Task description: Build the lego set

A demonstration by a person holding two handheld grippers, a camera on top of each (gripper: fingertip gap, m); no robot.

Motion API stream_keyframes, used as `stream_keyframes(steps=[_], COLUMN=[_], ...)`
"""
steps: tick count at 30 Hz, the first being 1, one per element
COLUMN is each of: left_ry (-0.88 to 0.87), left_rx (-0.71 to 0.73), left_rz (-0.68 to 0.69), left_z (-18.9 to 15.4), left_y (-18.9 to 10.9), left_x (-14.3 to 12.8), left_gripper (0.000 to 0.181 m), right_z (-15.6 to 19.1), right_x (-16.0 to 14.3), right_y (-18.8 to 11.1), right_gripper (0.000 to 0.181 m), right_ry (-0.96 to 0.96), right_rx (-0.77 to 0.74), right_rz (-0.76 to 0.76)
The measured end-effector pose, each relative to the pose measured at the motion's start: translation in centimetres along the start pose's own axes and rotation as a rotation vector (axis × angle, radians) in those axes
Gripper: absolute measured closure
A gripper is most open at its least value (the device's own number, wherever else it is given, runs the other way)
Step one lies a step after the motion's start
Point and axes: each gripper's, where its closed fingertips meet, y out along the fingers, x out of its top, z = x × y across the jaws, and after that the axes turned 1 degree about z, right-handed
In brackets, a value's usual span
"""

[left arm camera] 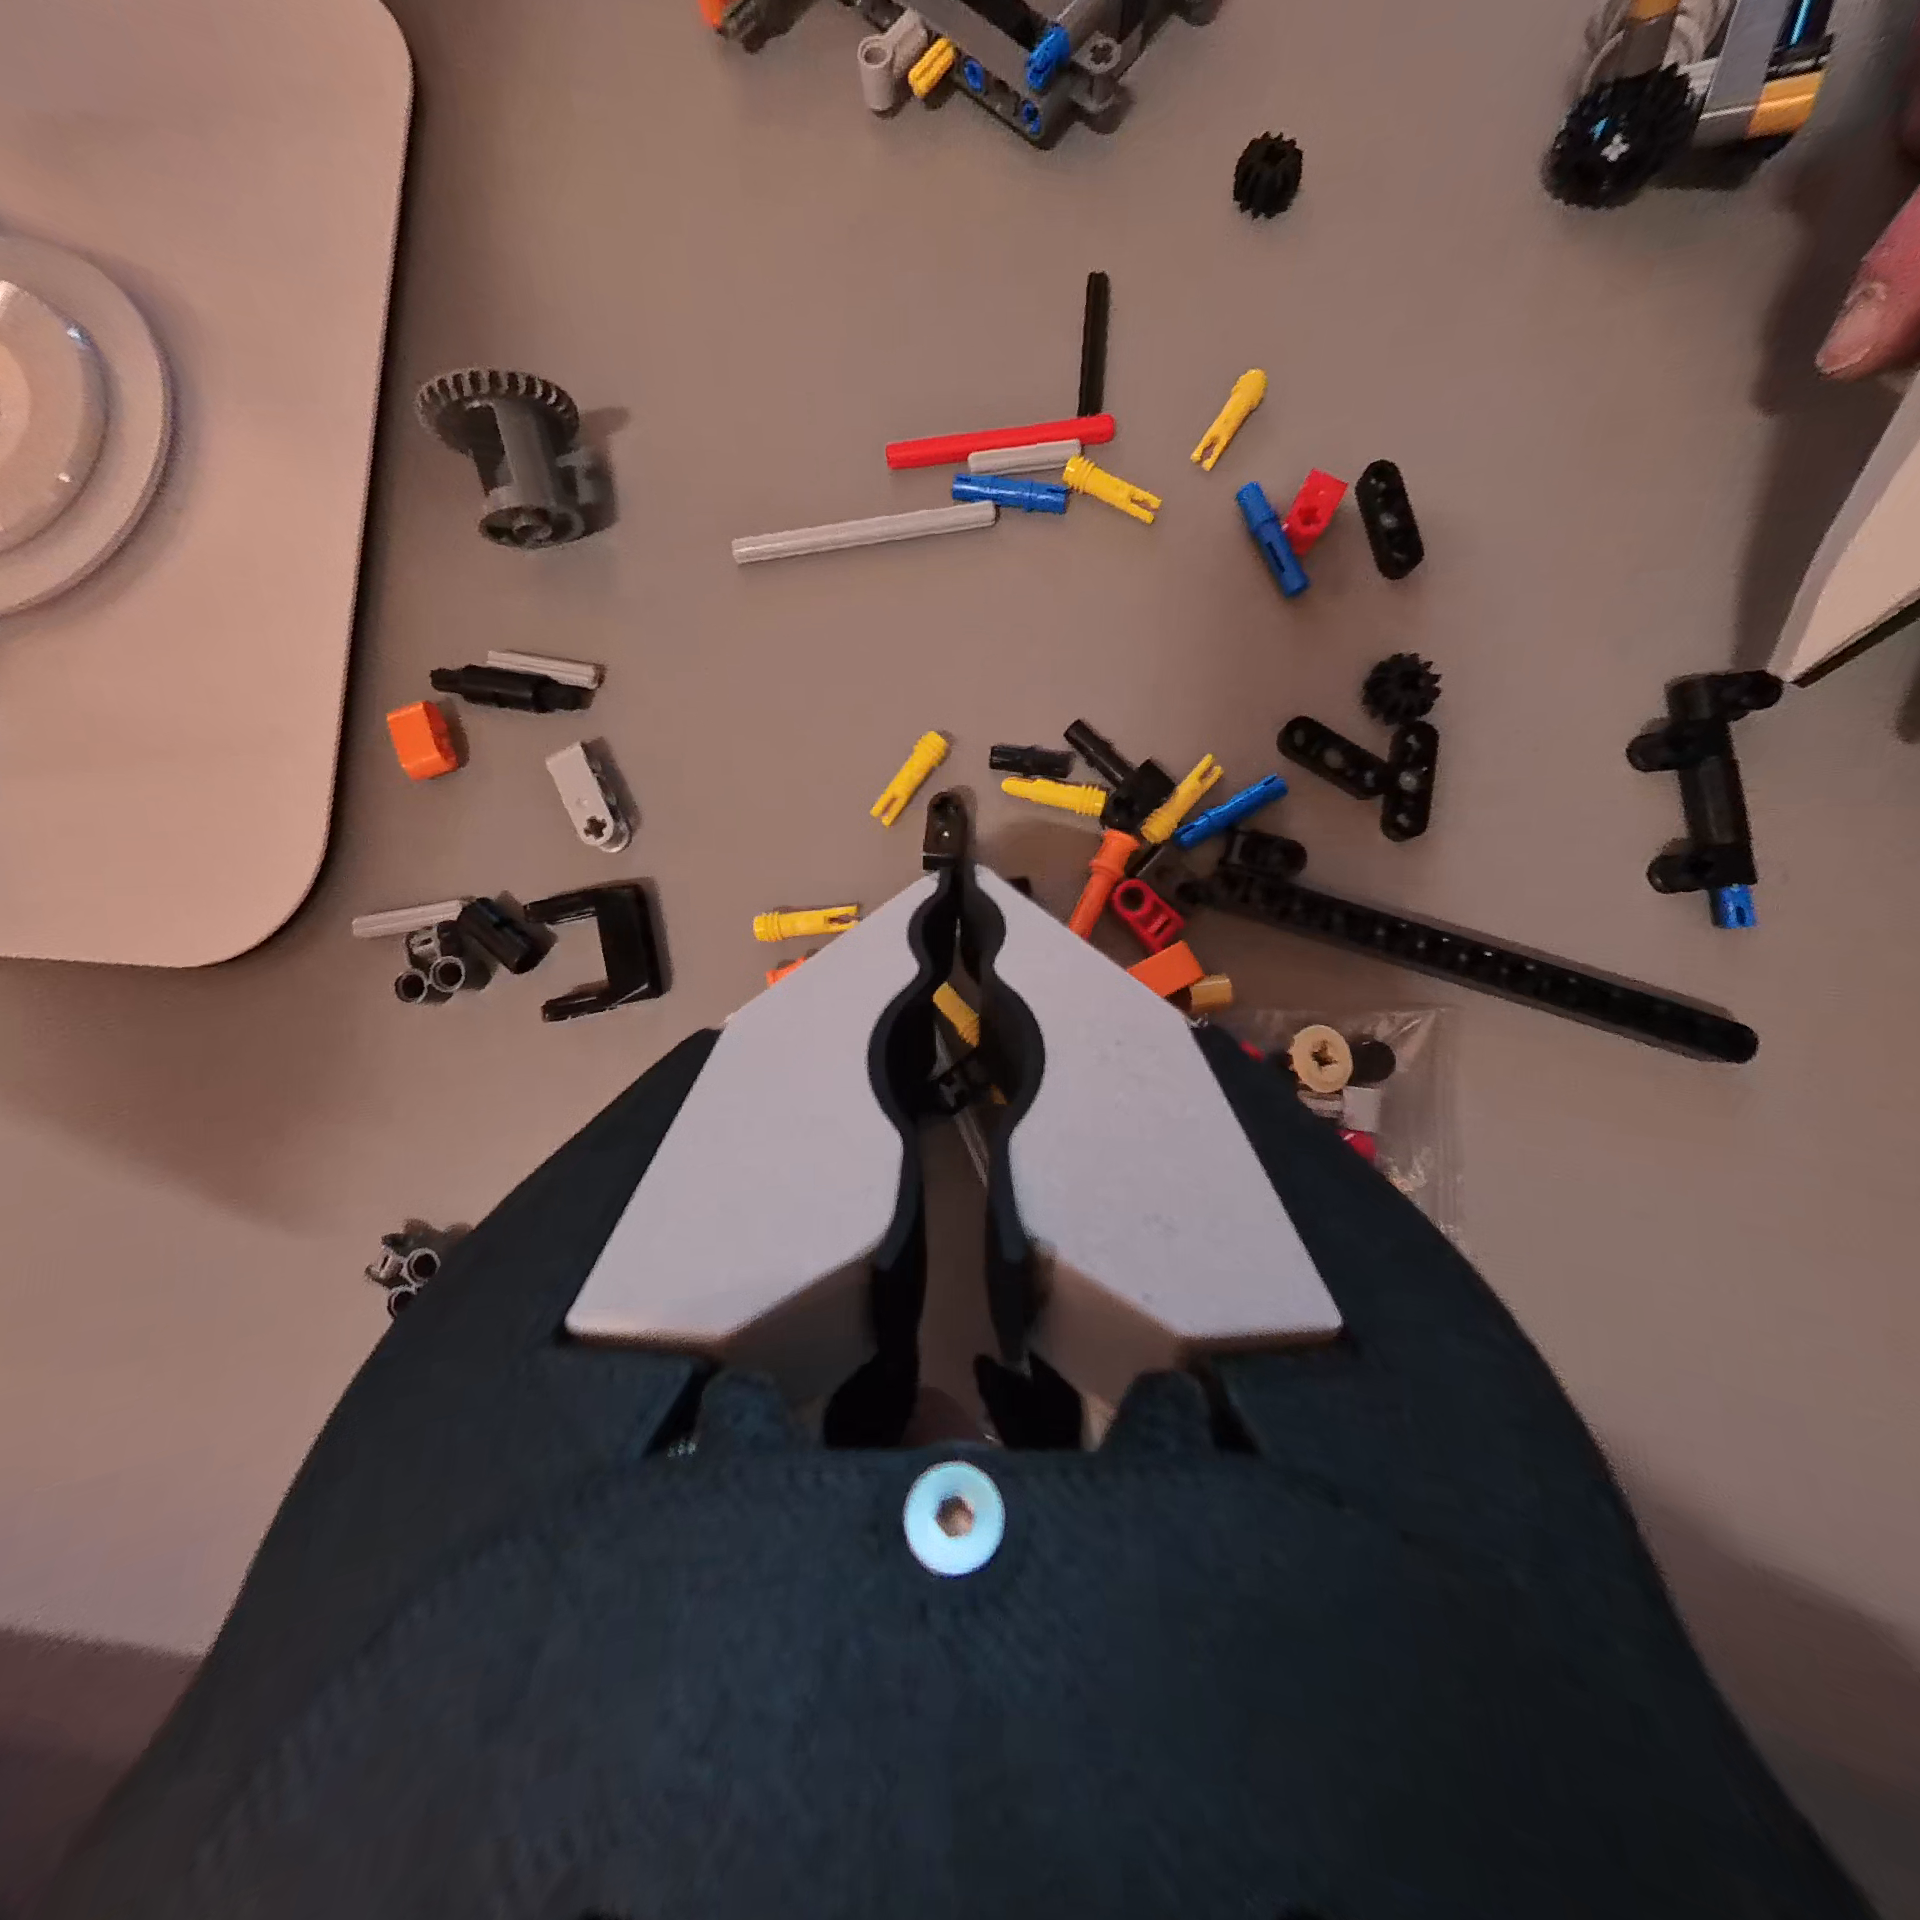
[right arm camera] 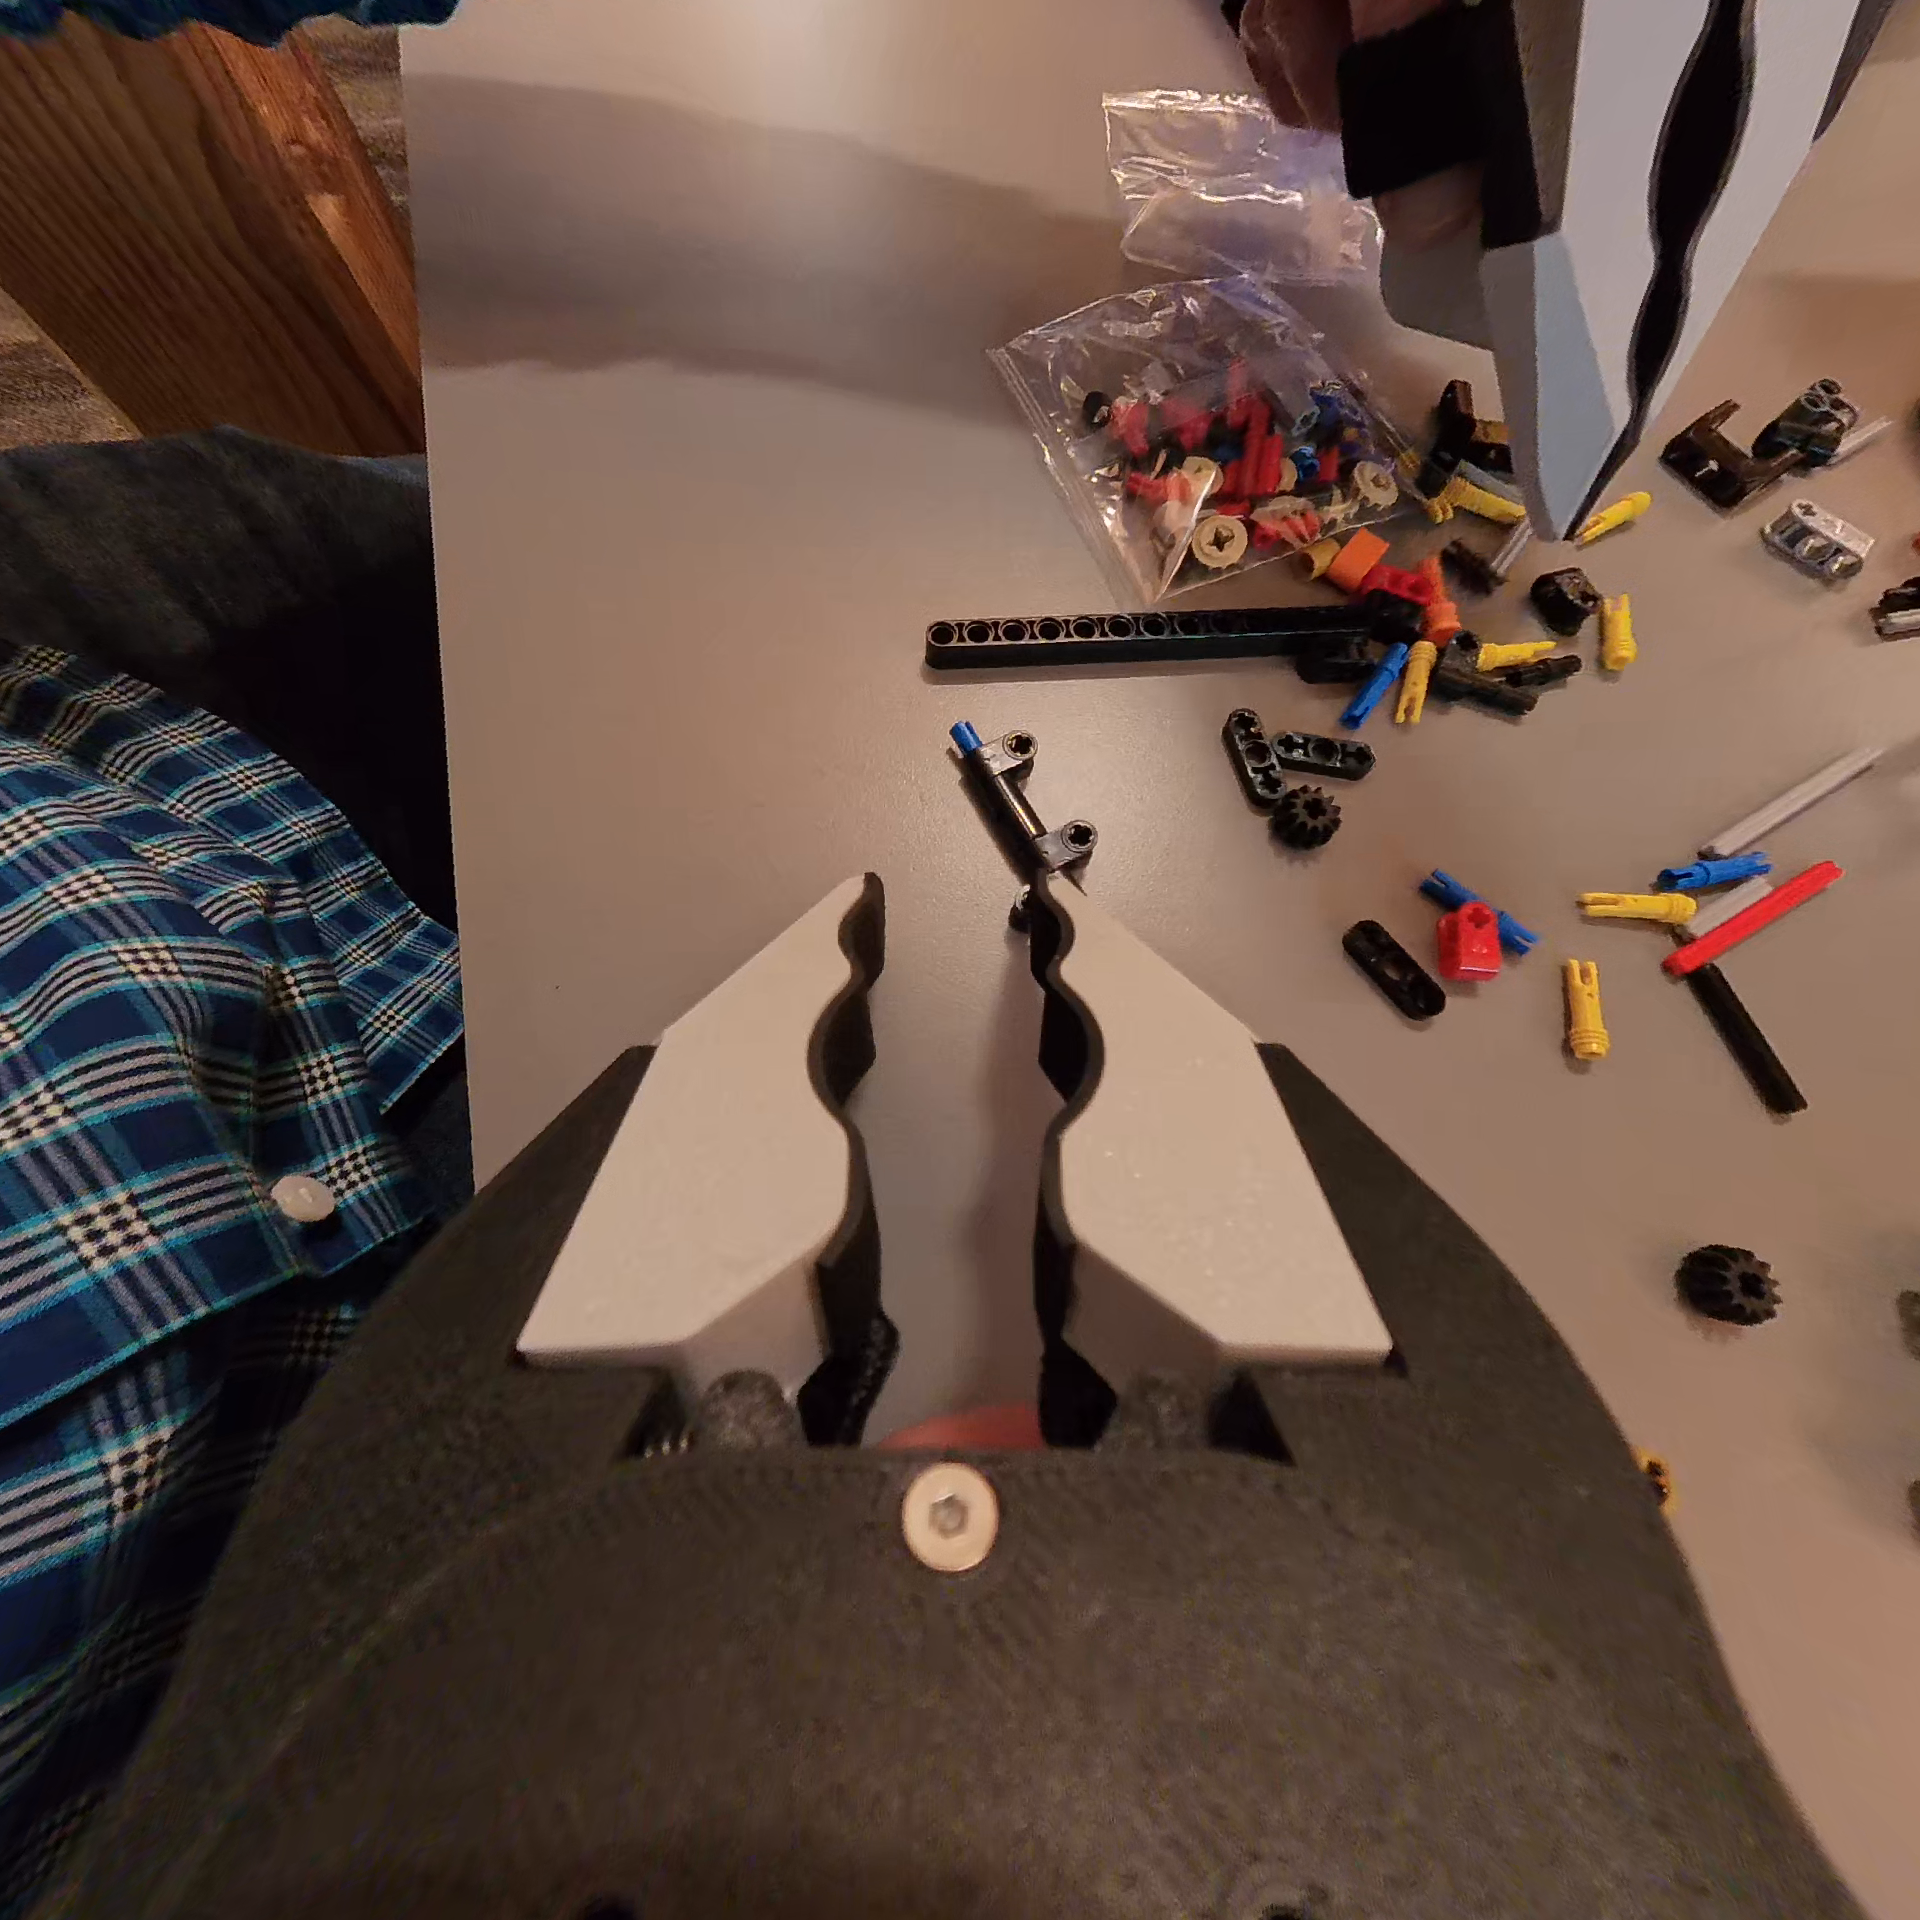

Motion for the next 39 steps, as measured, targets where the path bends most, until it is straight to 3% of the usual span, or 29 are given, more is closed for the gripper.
stream_keyframes(steps=[5, 12, 15, 20, 24, 29, 34, 39], left_ry=[0.007, 0.042, 0.044, -0.02, -0.153, -0.458, -0.729, -0.738], left_rx=[0.044, 0.019, 0.026, 0.083, 0.148, 0.146, 0.062, 0.137], left_rz=[-0.035, 0.04, 0.053, -0.002, -0.089, -0.235, -0.265, -0.195], left_z=[1.0, 0.5, 0.5, 0.0, -3.5, -10.5, -15.9, -16.6], left_y=[-0.1, 1.0, 1.3, -0.3, -3.2, -5.5, -2.9, -1.2], left_x=[0.8, 0.3, 0.1, 1.1, 2.0, 1.6, 0.0, -1.6], left_gripper=[0.176, 0.17, 0.176, 0.176, 0.176, 0.177, 0.176, 0.174], right_z=[0.0, 0.0, 0.0, -0.1, -0.8, -0.9, -0.8, -0.7], right_x=[0.0, 0.1, 0.1, 0.0, -0.1, -0.1, 0.0, -0.1], right_y=[0.0, -0.1, -0.1, -0.3, -0.5, -0.5, -0.5, -0.4], right_gripper=[0.156, 0.156, 0.156, 0.155, 0.155, 0.155, 0.155, 0.155], right_ry=[0.0, 0.002, 0.002, 0.006, 0.043, 0.041, 0.032, 0.018], right_rx=[0.002, 0.004, 0.005, -0.004, -0.028, -0.036, -0.041, -0.043], right_rz=[0.001, -0.005, -0.007, -0.013, -0.015, -0.017, -0.018, -0.011])
